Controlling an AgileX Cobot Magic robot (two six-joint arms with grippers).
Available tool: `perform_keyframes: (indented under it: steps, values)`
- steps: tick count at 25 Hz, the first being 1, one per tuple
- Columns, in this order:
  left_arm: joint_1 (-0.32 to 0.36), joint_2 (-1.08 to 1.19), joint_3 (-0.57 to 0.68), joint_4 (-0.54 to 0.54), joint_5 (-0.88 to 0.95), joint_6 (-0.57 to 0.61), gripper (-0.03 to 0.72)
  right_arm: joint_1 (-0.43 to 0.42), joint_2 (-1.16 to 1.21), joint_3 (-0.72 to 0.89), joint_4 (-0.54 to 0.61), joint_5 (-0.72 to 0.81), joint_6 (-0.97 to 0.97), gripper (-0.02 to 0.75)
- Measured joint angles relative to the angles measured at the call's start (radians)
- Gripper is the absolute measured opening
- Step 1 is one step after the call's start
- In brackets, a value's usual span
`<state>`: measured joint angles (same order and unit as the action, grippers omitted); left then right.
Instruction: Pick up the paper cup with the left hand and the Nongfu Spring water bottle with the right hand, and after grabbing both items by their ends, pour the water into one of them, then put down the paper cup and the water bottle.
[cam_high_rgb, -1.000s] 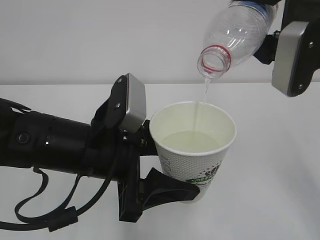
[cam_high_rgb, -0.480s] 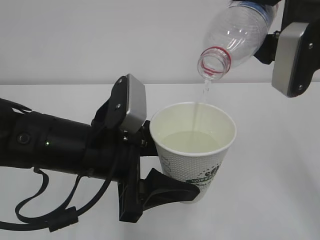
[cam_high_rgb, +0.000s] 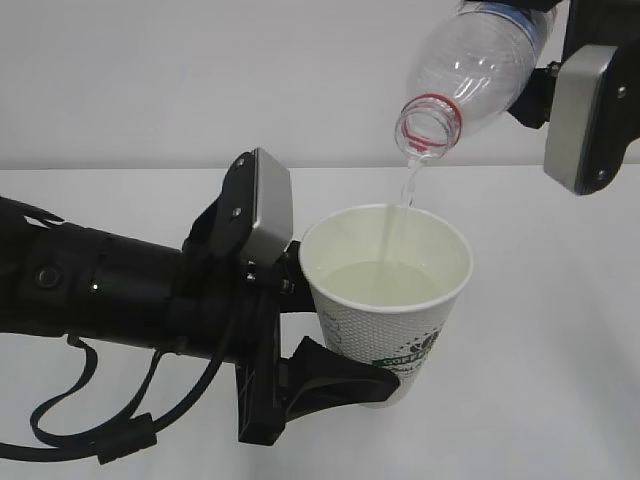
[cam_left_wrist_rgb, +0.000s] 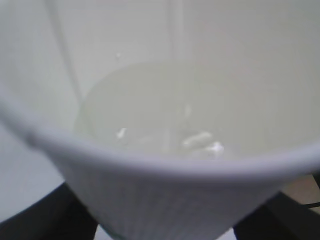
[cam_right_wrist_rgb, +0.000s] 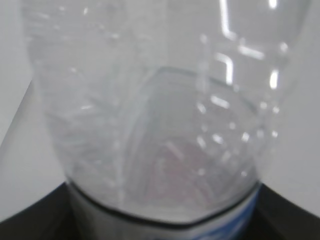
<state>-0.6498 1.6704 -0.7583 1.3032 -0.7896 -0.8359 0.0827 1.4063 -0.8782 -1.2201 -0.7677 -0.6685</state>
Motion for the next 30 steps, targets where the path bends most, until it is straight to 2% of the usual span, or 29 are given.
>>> perform_keyframes:
  steps: [30]
  values:
    - [0.000, 0.000, 0.000, 0.000, -0.006, 0.000, 0.531, 0.000, 0.000, 0.000, 0.000, 0.000, -0.002, 0.485]
